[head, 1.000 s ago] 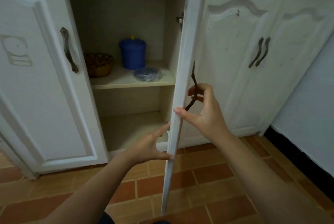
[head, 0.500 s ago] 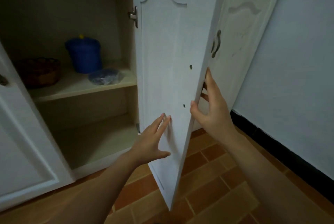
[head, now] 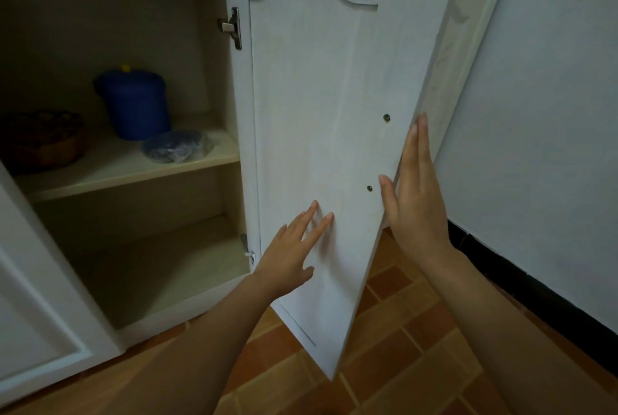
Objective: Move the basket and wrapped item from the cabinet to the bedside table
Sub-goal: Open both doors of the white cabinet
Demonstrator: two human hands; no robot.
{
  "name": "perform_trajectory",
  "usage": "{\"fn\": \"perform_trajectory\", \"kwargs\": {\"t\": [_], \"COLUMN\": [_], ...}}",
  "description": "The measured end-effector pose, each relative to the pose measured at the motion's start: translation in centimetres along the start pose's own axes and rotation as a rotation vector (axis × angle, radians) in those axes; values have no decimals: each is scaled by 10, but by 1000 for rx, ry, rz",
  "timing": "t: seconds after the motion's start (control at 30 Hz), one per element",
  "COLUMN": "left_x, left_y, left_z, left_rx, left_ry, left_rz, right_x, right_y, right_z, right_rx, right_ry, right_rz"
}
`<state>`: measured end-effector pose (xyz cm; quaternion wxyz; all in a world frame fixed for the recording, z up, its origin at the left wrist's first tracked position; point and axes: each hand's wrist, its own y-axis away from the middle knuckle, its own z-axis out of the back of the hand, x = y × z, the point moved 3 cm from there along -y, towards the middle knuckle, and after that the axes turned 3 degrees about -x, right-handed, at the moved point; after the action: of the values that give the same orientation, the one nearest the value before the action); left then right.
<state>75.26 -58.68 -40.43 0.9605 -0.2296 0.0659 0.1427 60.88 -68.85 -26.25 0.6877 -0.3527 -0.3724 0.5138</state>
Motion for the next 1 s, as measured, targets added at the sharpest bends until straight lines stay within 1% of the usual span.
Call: {"fn": "perform_trajectory", "kwargs": {"t": [0.1,0.23,0.33,0.43,0.5,0.67,0.8,1.0], "left_x": [2,9,26,53,70,108,137,167], "left_y": [0,1,9,25,38,75,109,162], "left_z": [3,14,27,45,62,106,137,177], "left_rx": [2,31,30,-9,-42,-95,-146,-202], "left_ry": [-13,-17,-27,-46,-76,-207,-295,-370], "left_rz": [-20,-19,42,129,185,315,379,530], "right_x": [1,5,15,28,40,75,110,154], "right_y": [6,9,8,8,6,-1,-7,-2], "right_z": [-5,-11,-13,-17,-24,-57,-96,-151], "right_rx": [-81,-97,-126,-169,-165,-59,85,307], "right_ry": [177,364,349,309,254,77,-80,-279], "right_rz": [102,214,197,188,204,260,247,307]}}
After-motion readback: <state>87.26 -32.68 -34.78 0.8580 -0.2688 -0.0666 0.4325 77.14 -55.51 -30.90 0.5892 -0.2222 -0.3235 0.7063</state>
